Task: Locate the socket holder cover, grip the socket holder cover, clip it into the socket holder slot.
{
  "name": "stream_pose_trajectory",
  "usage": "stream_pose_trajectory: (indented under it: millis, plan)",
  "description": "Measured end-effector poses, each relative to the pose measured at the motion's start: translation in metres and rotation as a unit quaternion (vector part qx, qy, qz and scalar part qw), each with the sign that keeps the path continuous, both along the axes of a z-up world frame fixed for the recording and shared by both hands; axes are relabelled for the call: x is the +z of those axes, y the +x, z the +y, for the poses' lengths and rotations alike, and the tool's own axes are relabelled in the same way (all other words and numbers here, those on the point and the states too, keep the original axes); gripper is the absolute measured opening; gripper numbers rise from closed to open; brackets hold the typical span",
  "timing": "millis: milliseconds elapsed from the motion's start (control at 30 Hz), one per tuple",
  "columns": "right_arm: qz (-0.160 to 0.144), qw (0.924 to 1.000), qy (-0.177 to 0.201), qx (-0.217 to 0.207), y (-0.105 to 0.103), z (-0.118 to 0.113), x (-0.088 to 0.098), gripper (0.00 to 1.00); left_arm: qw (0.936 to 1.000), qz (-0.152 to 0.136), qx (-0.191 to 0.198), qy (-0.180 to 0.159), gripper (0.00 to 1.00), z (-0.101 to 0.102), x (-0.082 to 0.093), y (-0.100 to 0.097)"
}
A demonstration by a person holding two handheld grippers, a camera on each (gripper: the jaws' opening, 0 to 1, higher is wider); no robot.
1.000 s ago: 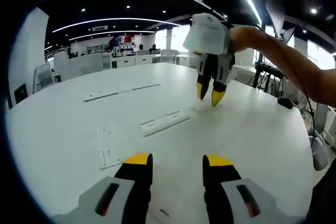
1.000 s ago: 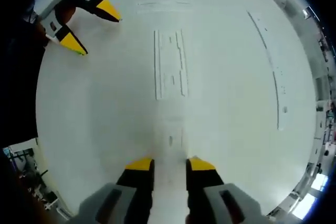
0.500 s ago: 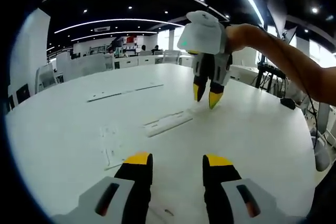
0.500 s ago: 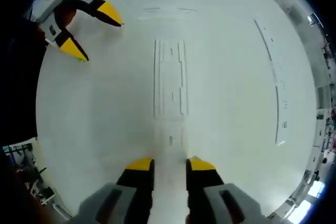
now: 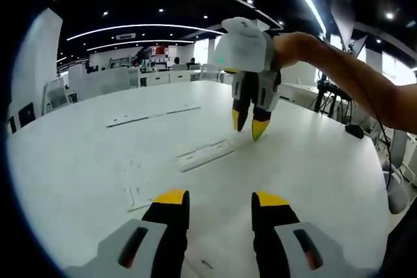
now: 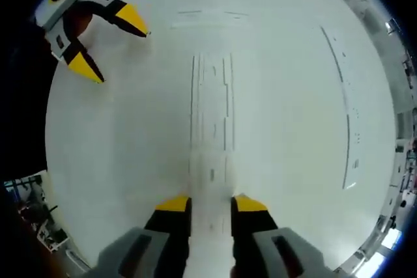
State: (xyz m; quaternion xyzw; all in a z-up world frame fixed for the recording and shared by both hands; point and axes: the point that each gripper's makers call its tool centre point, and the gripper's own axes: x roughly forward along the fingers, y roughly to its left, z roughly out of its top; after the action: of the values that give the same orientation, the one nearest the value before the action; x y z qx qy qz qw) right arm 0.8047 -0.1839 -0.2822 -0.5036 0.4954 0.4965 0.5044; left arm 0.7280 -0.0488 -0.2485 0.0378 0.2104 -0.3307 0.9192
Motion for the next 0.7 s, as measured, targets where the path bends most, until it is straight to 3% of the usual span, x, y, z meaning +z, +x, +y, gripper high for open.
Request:
stream_pose_trajectory:
  millis: [700]
  plan:
    - [0.001, 1.0, 0.005, 0.0, 0.001, 0.012, 0.0, 0.25, 1.0, -0.005, 0.005, 0.002, 0.39, 0.004, 0.001, 0.002]
